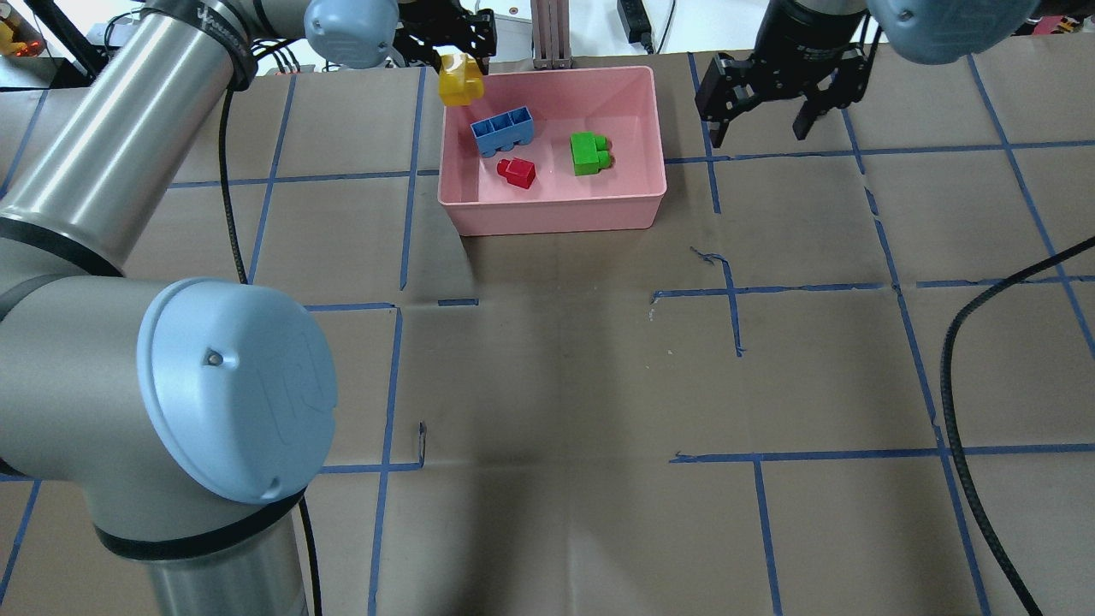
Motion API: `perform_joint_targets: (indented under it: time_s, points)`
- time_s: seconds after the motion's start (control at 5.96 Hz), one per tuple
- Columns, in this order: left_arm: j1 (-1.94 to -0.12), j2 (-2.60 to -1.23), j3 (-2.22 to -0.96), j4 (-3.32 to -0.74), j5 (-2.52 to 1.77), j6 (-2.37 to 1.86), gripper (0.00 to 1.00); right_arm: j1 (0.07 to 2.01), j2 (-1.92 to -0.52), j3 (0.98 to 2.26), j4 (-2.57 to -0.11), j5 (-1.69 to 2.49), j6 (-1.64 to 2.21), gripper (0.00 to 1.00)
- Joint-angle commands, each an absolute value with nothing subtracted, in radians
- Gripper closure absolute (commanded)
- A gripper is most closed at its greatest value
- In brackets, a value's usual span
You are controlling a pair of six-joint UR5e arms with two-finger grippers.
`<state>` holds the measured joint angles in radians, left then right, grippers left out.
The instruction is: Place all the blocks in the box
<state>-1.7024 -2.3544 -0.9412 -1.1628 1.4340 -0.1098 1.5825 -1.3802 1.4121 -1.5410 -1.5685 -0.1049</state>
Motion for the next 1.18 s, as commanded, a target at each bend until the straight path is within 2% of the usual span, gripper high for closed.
perform_joint_targets:
  time_s: [0.0, 0.17, 0.34, 0.67, 1.01]
  points:
    - [-1.738, -2.423, -0.943, -1.071, 1.433, -0.198, 0.63, 1.586, -1.562, 1.576, -1.486, -1.643, -0.097, 0.0]
    - [-1.74, -2.43, -0.949, -1.04, 1.433, -0.231, 0.16, 1.597, -1.607, 1.592, -1.493, -1.628, -0.089, 0.0]
    - [-1.74, -2.427, -0.946, -1.04, 1.43, -0.259, 0.02, 1.645, -1.623, 1.606, -1.496, -1.626, -0.089, 0.0]
    - [-1.738, -2.38, -0.954, -1.072, 1.433, -0.249, 0.01, 1.664, -1.626, 1.611, -1.496, -1.628, -0.087, 0.0]
    - [-1.676, -2.204, -0.974, -1.327, 1.436, -0.116, 0.01, 1.664, -1.626, 1.64, -1.581, -1.629, -0.087, 0.0]
